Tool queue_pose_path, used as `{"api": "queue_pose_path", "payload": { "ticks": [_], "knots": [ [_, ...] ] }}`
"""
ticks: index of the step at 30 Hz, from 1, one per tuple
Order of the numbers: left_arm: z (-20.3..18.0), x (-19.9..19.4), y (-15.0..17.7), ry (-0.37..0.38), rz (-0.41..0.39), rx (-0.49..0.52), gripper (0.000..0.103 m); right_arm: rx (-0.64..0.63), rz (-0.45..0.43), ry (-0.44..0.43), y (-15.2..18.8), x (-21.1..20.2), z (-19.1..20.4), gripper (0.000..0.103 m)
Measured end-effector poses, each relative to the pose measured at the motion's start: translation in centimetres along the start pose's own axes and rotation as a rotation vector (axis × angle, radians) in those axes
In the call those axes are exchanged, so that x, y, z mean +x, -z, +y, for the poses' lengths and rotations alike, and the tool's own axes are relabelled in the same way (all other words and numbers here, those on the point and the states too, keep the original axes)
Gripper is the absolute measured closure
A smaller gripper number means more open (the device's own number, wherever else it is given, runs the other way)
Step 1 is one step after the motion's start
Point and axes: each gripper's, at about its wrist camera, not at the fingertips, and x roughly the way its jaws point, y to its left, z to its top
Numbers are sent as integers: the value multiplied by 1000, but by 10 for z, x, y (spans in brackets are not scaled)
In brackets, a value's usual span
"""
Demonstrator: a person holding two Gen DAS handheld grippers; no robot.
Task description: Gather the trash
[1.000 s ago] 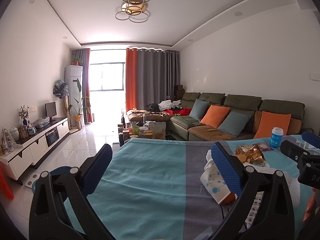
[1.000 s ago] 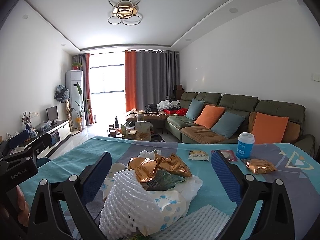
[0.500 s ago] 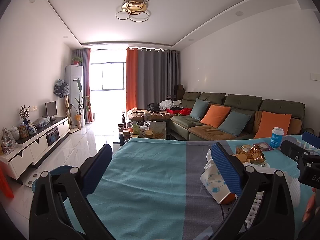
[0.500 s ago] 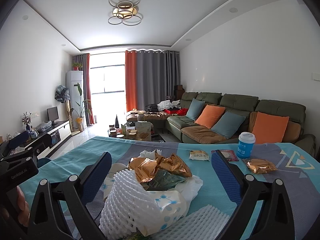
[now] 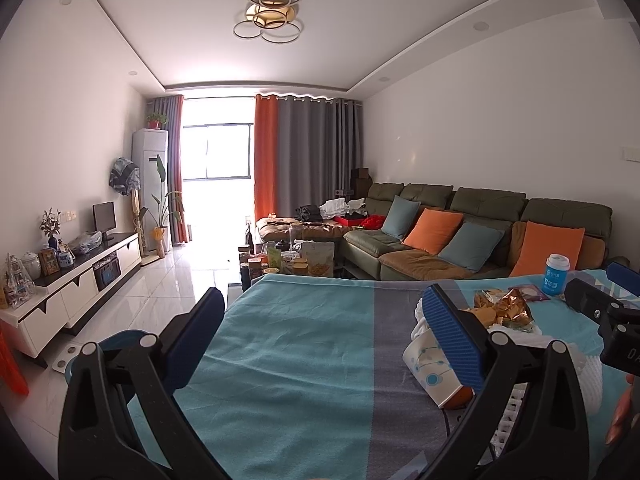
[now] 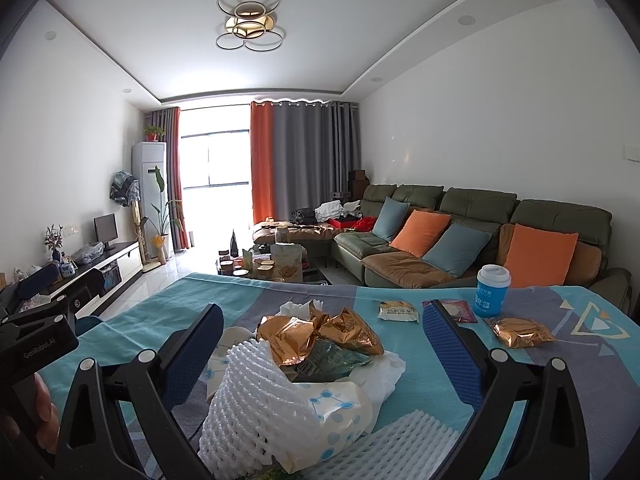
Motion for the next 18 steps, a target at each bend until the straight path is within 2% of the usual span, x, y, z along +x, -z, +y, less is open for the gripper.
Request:
{"api": "queue_pose_path", "payload": {
  "ticks": [18],
  "knots": [
    [1, 0, 0, -2, 8, -2, 6, 2, 6, -11, 1, 3, 0, 7]
  ]
}}
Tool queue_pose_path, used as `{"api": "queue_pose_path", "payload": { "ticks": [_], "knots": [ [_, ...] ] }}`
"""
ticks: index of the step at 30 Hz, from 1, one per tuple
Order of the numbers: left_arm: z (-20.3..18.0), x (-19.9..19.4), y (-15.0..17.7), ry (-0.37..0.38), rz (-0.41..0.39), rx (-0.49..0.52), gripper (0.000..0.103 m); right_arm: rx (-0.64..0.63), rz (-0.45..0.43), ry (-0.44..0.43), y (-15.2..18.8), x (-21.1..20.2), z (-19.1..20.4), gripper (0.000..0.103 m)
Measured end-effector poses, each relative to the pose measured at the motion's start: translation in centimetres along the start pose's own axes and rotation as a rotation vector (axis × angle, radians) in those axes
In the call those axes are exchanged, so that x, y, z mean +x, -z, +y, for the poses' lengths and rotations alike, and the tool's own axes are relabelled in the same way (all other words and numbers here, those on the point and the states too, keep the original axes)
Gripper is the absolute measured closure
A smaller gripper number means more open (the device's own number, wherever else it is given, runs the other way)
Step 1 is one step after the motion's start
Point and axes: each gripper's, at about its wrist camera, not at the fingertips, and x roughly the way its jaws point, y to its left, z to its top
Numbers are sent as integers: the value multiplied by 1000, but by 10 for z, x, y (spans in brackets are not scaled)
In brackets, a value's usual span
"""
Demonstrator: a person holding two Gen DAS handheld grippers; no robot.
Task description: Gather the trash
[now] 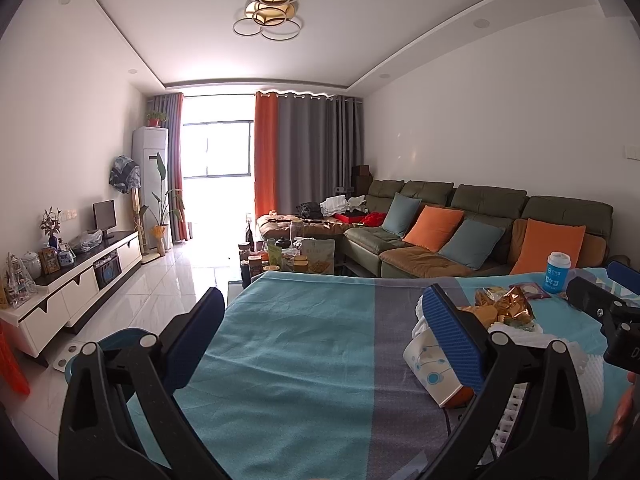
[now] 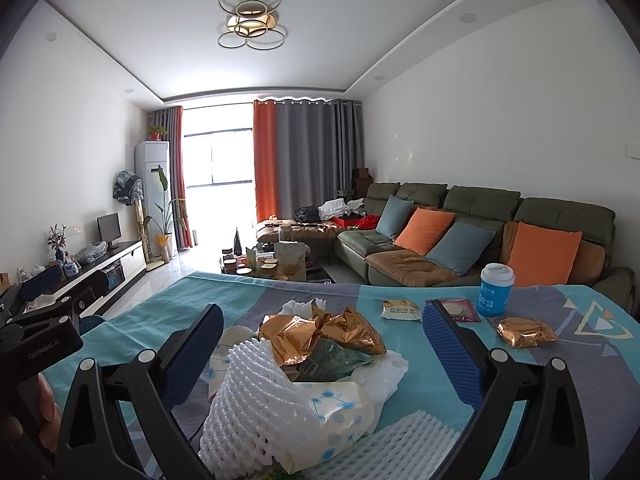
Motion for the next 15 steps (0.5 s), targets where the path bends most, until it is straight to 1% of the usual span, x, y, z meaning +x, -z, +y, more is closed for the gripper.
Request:
{"api": "queue_pose_path", "payload": {
  "ticks": [7, 11, 15],
  "knots": [
    [1, 1, -1, 6, 4, 1, 6, 1, 4, -9, 0, 1, 1, 7],
    [-1, 2, 0, 19, 16, 8, 6, 9, 23, -36, -1, 3, -2, 7],
    [-6, 5, 3, 67, 46, 28, 6, 10, 66, -83, 1, 9, -4, 7]
  ]
}}
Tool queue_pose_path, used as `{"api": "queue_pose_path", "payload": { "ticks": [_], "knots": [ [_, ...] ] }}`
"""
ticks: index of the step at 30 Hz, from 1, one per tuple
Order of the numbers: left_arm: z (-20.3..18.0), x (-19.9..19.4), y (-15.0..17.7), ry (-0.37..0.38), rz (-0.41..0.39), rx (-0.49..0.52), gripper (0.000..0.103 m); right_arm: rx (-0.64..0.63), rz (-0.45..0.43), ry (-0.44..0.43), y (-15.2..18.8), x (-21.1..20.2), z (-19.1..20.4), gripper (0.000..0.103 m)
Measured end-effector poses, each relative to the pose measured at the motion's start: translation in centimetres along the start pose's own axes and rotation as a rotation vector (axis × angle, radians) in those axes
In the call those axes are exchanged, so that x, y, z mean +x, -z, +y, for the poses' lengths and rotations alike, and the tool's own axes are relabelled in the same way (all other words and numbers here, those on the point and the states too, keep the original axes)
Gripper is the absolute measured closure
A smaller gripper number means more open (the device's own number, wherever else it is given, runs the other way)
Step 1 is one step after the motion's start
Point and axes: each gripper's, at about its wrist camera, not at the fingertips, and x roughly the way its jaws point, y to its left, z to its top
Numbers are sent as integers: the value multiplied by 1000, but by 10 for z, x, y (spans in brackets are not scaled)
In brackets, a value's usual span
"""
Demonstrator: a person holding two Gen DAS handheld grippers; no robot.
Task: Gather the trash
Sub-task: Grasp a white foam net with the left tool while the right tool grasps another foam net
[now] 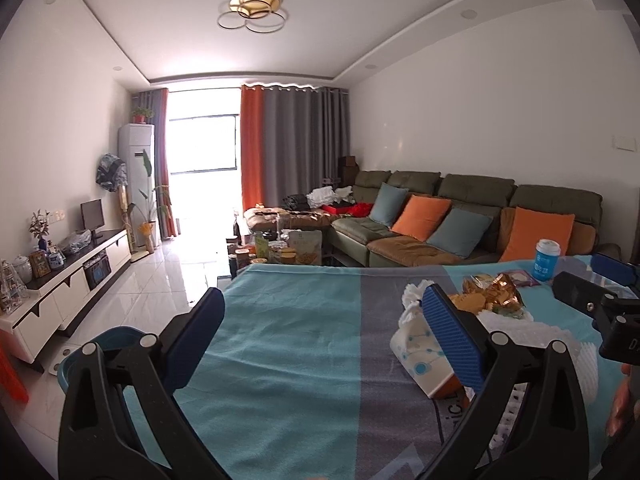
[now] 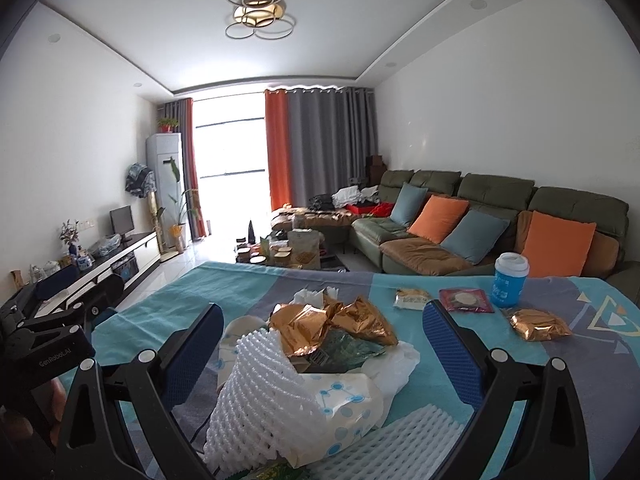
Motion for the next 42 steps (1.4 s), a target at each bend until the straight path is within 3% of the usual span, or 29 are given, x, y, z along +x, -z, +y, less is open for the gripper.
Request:
{"api": "queue_pose_path", "payload": {
  "ticks": [4, 14, 23, 26, 29, 31, 32, 34, 37, 39, 41, 42],
  "knots": [
    [-8, 7, 6, 83, 59, 24, 6, 10, 60, -47, 4, 7, -4, 9],
    [-34, 19, 26, 364, 195, 70, 6, 30, 173, -137, 18, 13, -20, 42],
    [-65, 44, 52, 546, 386, 75, 9, 87, 194, -86, 19, 13, -52, 43],
    [-69, 61, 59, 591, 460, 30, 19, 121, 236, -51, 24, 17, -71, 43],
    [-68, 76, 66, 646, 521, -26, 36, 152, 289, -38, 30, 19, -87, 41],
    [-66, 86, 71, 682, 556, -62, 58, 179, 341, -42, 39, 20, -98, 38],
    [-65, 90, 73, 702, 572, -79, 64, 194, 357, -50, 42, 18, -101, 37],
    [-65, 96, 78, 700, 575, -85, 79, 219, 397, -75, 49, 17, -106, 36],
    [-63, 97, 80, 698, 558, -83, 87, 214, 440, -71, 57, 17, -107, 36],
    [-61, 94, 77, 701, 549, -81, 92, 219, 455, -86, 60, 17, -107, 47],
    [-58, 90, 71, 691, 533, -74, 92, 201, 469, -77, 60, 17, -106, 71],
    [-57, 87, 69, 689, 522, -71, 92, 199, 474, -76, 60, 18, -108, 90]
  ]
}}
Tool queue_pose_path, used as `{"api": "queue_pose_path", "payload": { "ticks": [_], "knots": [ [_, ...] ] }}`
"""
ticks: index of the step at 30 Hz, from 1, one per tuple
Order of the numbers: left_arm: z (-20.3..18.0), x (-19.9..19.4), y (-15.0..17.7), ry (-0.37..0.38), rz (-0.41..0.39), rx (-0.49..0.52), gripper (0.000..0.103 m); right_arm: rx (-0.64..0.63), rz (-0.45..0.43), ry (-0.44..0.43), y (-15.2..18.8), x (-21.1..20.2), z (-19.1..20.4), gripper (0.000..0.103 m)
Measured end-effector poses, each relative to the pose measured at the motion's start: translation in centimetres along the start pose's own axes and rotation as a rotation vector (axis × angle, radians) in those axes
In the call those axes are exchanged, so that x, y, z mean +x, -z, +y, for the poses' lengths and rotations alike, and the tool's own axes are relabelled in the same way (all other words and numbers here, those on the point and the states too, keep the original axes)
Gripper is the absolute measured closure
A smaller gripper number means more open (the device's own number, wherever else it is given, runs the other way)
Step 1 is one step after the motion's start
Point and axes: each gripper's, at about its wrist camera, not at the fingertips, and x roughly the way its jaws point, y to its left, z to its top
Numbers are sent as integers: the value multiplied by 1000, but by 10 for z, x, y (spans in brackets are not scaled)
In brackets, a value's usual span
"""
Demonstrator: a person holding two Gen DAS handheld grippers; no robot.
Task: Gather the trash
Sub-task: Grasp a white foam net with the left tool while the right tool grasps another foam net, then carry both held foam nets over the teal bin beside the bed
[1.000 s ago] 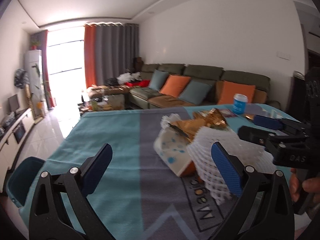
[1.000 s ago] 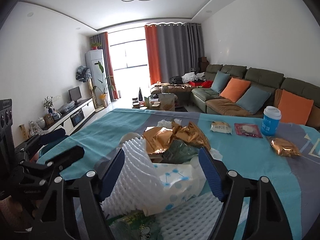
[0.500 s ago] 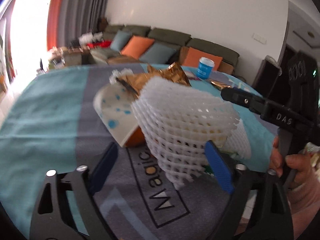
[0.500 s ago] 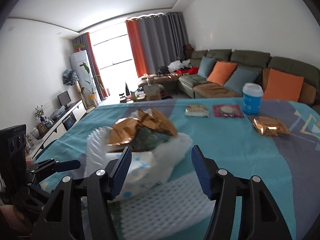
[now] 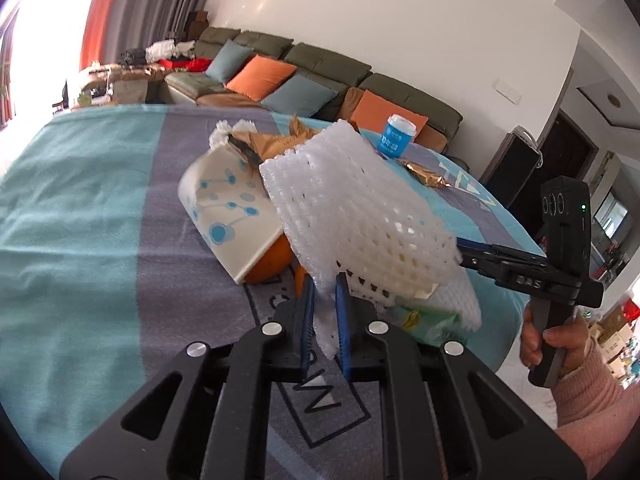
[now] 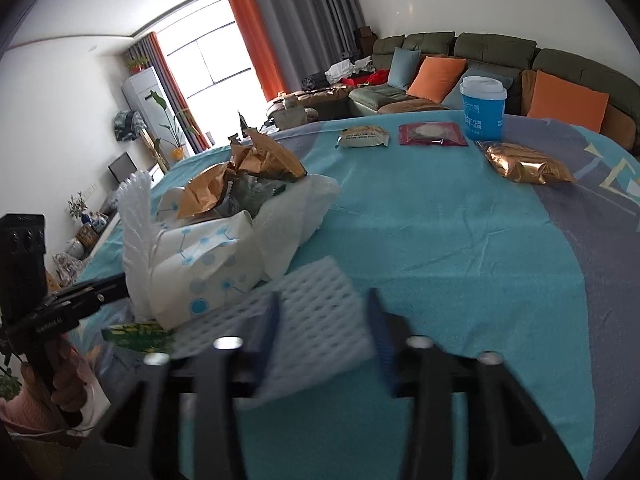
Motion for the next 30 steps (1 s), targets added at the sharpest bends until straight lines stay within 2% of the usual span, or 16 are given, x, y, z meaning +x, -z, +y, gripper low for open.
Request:
{"api": "queue_pose_path", "payload": {
  "ticks": [1, 6, 8, 9, 10, 11, 14, 15, 17, 19, 21, 25, 30],
  "knots": [
    [-2, -6, 0, -1, -9, 3, 92, 6, 4, -10, 0, -1, -2, 101],
    [5, -34, -4, -15, -49, -3, 92, 25, -32, -18, -4, -15, -9, 101],
    [8, -44, -5, -21, -66, -10, 92, 45, -42, -12, -6, -20, -12, 95],
    [9, -49, -6, -33, -78, -10, 92, 63, -38, -19, -7, -20, -15, 73],
    [11, -58, -8, -42, -88, -11, 92, 86, -28, -34, -7, -20, -18, 48],
    [13, -63, -8, -51, -98, -13, 92, 115, -20, -42, -6, -20, -22, 40],
    [17, -76, -10, -69, -121, -21, 92, 136, 16, -71, -1, -16, -23, 39],
    [18, -79, -12, -79, -128, -22, 92, 142, 34, -84, 2, -12, -22, 39],
    [21, -88, -13, -91, -140, -24, 92, 145, 61, -86, 6, -6, -19, 50],
    [24, -95, -15, -104, -150, -27, 92, 148, 76, -84, 8, -1, -18, 75],
    [28, -104, -14, -118, -158, -31, 92, 144, 72, -86, 8, -4, -17, 90],
    [35, -118, -12, -145, -174, -41, 92, 117, 12, -64, -1, -24, -15, 92],
    [49, -136, -11, -184, -203, -63, 92, 63, -101, 4, -24, -56, -7, 92]
  ]
}}
